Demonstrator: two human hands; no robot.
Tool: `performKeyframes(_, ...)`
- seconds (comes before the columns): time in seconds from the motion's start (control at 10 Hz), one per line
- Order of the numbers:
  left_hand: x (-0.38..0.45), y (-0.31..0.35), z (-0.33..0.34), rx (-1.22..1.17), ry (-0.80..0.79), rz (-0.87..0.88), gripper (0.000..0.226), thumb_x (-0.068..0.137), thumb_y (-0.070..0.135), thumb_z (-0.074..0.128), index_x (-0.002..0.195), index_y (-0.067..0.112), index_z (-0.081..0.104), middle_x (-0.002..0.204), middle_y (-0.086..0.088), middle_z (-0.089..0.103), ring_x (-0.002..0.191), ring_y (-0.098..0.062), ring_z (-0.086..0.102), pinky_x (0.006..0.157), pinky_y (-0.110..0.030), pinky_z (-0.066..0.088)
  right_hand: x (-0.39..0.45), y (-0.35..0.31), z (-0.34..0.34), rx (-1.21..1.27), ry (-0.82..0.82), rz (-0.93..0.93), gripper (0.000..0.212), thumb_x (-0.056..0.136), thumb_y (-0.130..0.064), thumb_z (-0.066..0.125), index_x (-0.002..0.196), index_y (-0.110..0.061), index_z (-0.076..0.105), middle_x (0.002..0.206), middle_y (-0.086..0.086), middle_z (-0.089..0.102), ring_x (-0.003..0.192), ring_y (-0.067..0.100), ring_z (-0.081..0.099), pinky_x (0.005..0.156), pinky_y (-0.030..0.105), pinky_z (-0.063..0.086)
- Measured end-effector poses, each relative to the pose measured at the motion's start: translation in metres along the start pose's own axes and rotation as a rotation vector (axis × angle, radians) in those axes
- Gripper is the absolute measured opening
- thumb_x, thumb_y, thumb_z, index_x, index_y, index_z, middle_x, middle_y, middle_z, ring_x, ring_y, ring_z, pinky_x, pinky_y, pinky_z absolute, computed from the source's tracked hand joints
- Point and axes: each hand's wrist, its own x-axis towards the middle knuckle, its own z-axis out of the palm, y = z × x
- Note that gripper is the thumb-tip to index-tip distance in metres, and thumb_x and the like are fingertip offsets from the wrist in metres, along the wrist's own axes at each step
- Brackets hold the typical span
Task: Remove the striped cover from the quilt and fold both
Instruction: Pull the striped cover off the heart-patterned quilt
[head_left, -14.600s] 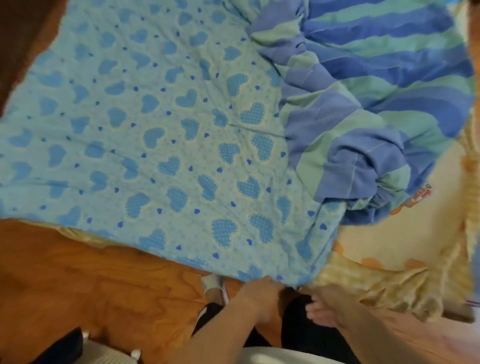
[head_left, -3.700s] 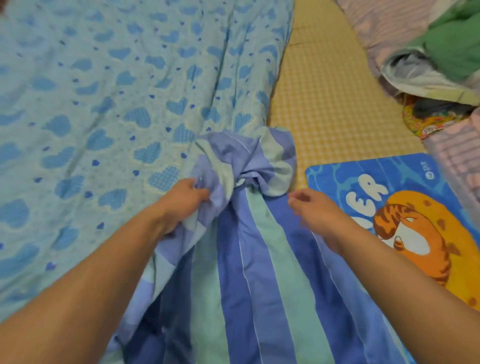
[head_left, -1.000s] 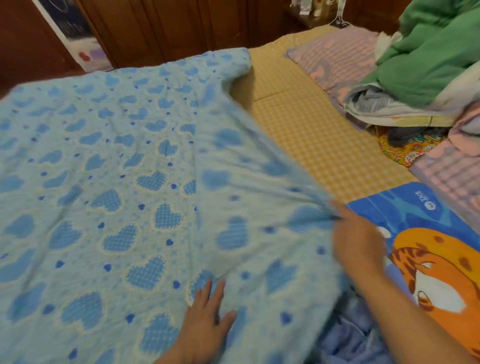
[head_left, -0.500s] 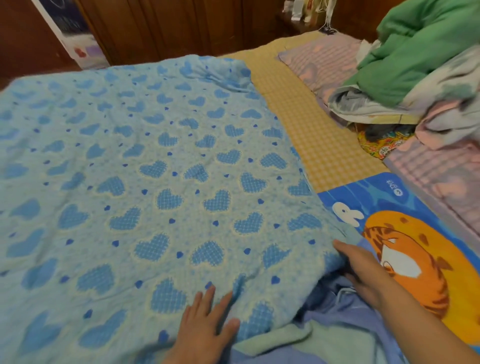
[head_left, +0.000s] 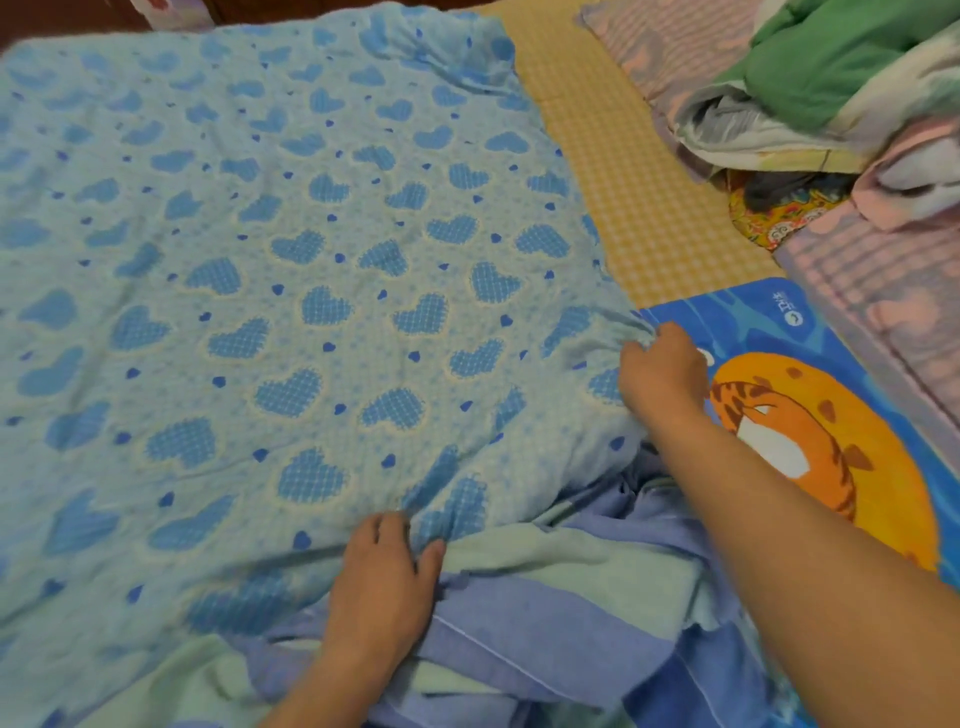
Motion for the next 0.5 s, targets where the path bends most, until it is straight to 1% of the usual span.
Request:
performKeyframes(0.1,-0.017,0.011,-0.007,0.065,0.168,0.192,0.035,0.082,0.025,0.069,0.112,0.011,0.059,0.118,-0.012,0.053,0.107,-0.034,0.053,0.093,-0.044,0.046,-0.004,0.023,-0.012,0.588,-0.369,0.254,0.053,0.1,-0.028,0.055,0.146,-0.009,0.04,0.138,0.013,0.056,0.117,0.032,0.06,0.094,0.046,0.052)
performKeyframes(0.2,-0.043,0.04,-0.002,-0.025,0.016,0.467,0.037,0.088,0.041,0.058,0.121,0.024,0.056,0.121,0.003,0.054,0.109,-0.022,0.054,0.095,-0.036,0.044,-0.049,0.065,-0.025,0.618,-0.555,0.007,0.048,0.1,-0.03,0.055,0.146,-0.026,0.04,0.138,-0.007,0.058,0.123,0.014,0.058,0.099,0.038,0.05)
performKeyframes(0.3,-0.039,0.07,0.014,0.038,-0.102,0.346,0.062,0.092,0.053,0.049,0.147,0.026,0.039,0.141,0.002,0.047,0.125,-0.023,0.048,0.105,-0.037,0.039,-0.089,0.123,-0.03,-0.005,-0.683,-0.202,0.073,0.094,-0.033,0.064,0.155,-0.029,0.023,0.143,-0.006,0.049,0.129,0.01,0.047,0.106,0.032,0.04)
performKeyframes(0.4,-0.053,0.106,0.027,0.214,-0.439,0.262,0.044,0.095,0.032,0.047,0.137,0.017,0.041,0.123,-0.013,0.062,0.111,-0.037,0.061,0.088,-0.042,0.047,-0.096,0.148,-0.035,-0.181,-0.629,-0.216,0.073,0.092,-0.035,0.063,0.155,-0.019,0.028,0.156,0.003,0.037,0.14,0.02,0.039,0.111,0.037,0.036)
performKeyframes(0.5,-0.112,0.136,0.065,-0.033,-0.628,0.073,0.014,0.096,0.003,0.052,0.089,-0.01,0.051,0.081,-0.027,0.059,0.11,-0.037,0.066,0.085,-0.019,0.048,-0.105,0.14,-0.045,-0.001,-0.44,-0.054,0.064,0.091,-0.049,0.062,0.143,-0.015,0.045,0.148,0.009,0.047,0.124,0.025,0.05,0.097,0.035,0.041)
